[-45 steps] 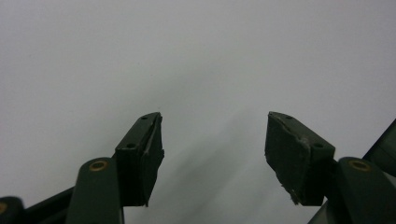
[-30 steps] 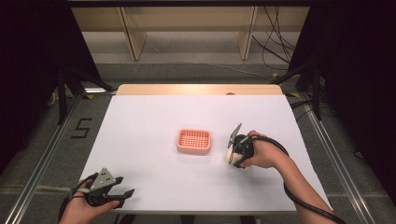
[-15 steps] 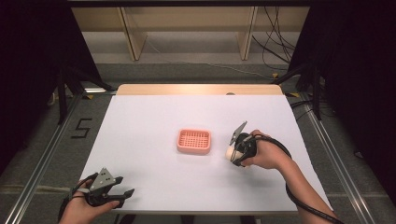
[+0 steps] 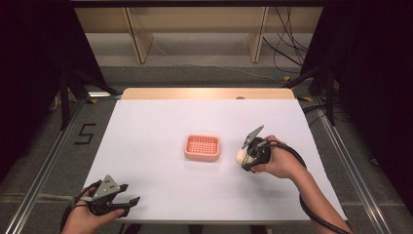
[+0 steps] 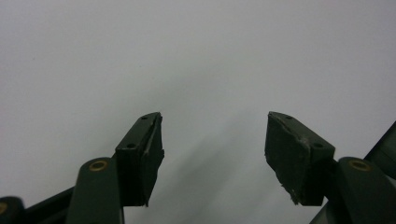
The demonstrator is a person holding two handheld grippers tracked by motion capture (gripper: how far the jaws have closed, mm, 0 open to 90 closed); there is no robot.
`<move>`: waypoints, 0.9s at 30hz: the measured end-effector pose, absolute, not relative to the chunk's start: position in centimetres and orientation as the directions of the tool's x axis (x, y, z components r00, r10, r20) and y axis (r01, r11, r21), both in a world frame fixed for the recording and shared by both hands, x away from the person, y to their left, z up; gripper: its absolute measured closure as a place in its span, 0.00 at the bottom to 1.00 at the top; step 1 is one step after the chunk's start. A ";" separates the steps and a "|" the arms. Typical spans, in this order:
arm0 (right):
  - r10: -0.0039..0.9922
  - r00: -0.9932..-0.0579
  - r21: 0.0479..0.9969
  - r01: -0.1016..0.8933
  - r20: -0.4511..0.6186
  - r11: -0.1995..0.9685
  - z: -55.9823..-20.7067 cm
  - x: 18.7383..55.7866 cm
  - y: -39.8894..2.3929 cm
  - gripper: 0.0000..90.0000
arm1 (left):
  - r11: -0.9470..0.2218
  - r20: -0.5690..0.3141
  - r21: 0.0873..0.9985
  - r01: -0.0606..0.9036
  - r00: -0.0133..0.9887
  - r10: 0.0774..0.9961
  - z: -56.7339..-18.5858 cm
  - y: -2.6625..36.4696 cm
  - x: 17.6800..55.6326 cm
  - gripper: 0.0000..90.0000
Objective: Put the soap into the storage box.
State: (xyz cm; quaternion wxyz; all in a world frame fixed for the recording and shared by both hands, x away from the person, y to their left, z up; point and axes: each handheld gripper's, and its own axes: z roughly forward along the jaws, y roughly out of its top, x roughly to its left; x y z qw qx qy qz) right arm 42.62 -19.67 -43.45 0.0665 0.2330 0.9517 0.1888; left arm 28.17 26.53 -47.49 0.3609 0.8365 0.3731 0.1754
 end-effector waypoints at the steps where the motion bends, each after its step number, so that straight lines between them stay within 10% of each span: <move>1: 0.475 -0.879 0.396 0.423 -0.039 0.815 -43.4 42.6 -19.7 0.56 | -0.455 0.019 0.736 0.501 0.657 0.754 -47.5 26.5 28.1 0.40; 27: 0.571 -0.821 0.509 0.490 -0.003 0.708 -42.3 42.4 -20.0 0.56 | -0.438 0.009 0.746 0.502 0.650 0.760 -47.4 26.4 28.1 0.41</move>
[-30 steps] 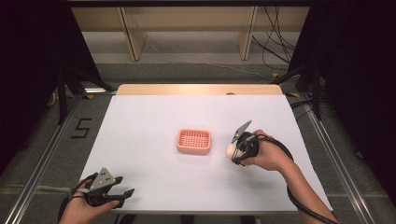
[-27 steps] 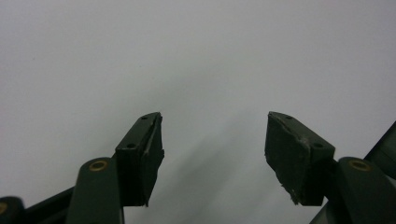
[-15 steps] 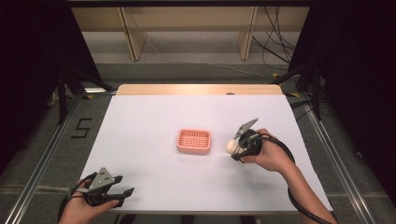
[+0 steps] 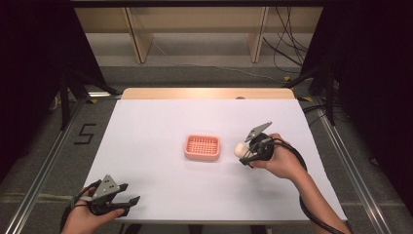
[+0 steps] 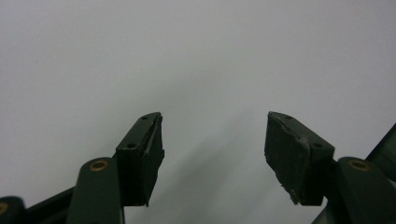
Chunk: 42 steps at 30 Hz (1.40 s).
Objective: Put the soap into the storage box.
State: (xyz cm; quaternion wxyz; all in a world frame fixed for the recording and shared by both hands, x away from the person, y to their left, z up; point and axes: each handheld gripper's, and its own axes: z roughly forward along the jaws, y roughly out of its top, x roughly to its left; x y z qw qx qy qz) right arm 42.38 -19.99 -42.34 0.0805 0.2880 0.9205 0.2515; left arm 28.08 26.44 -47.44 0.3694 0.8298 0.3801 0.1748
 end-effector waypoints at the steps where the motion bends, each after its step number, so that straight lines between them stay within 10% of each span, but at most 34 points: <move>1: 0.555 -0.831 0.521 0.465 -0.021 0.716 -42.3 42.6 -20.0 0.56 | -0.446 0.019 0.746 0.494 0.654 0.756 -47.4 26.5 28.1 0.41; 42: 0.571 -0.819 0.564 0.446 -0.055 0.695 -40.0 44.1 -17.7 0.56 | -0.466 0.045 0.747 0.474 0.663 0.747 -47.1 26.7 28.2 0.41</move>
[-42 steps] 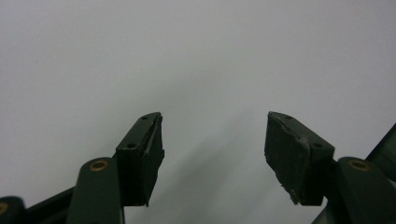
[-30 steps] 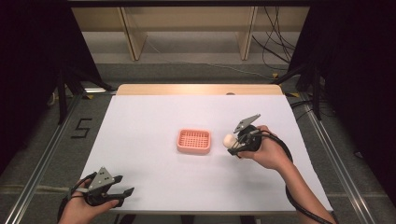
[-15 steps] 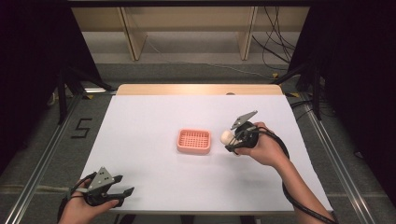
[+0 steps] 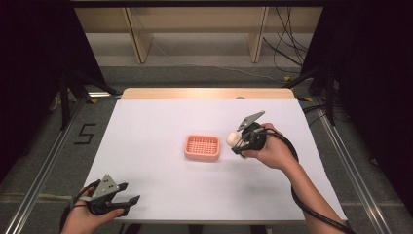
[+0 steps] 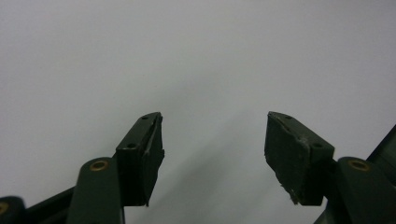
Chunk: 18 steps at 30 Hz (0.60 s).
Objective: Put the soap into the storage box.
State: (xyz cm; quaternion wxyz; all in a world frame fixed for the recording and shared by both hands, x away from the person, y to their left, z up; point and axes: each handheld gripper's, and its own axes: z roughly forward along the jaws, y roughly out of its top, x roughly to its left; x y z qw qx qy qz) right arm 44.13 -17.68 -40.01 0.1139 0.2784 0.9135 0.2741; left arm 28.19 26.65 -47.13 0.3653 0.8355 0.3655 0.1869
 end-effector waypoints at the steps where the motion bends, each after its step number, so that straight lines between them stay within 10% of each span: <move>1: 0.562 -0.825 0.566 0.436 -0.059 0.700 -40.0 44.2 -17.7 0.56 | -0.464 0.044 0.748 0.475 0.661 0.749 -47.1 26.6 28.2 0.41; 18: 0.559 -0.826 0.573 0.426 -0.069 0.700 -39.6 44.5 -16.8 0.56 | -0.463 0.043 0.753 0.468 0.666 0.744 -47.1 26.7 28.2 0.41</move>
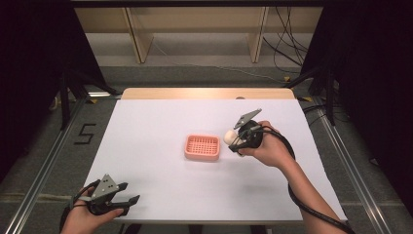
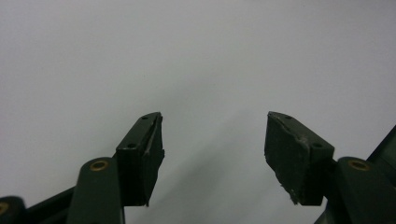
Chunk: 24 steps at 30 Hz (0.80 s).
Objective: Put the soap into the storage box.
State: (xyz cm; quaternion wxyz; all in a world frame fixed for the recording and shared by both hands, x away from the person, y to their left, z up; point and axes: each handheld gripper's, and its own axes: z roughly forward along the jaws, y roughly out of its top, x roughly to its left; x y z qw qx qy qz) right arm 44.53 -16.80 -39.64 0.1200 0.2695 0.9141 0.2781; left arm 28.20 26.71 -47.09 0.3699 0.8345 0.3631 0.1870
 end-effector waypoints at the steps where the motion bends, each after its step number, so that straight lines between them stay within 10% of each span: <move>1: 0.560 -0.825 0.575 0.427 -0.067 0.698 -39.7 44.5 -16.7 0.56 | -0.466 0.048 0.753 0.464 0.668 0.742 -47.1 26.7 28.2 0.41; 24: 0.541 -0.838 0.566 0.412 -0.072 0.714 -39.3 45.0 -15.3 0.56 | -0.466 0.051 0.756 0.460 0.667 0.743 -47.0 26.8 28.2 0.41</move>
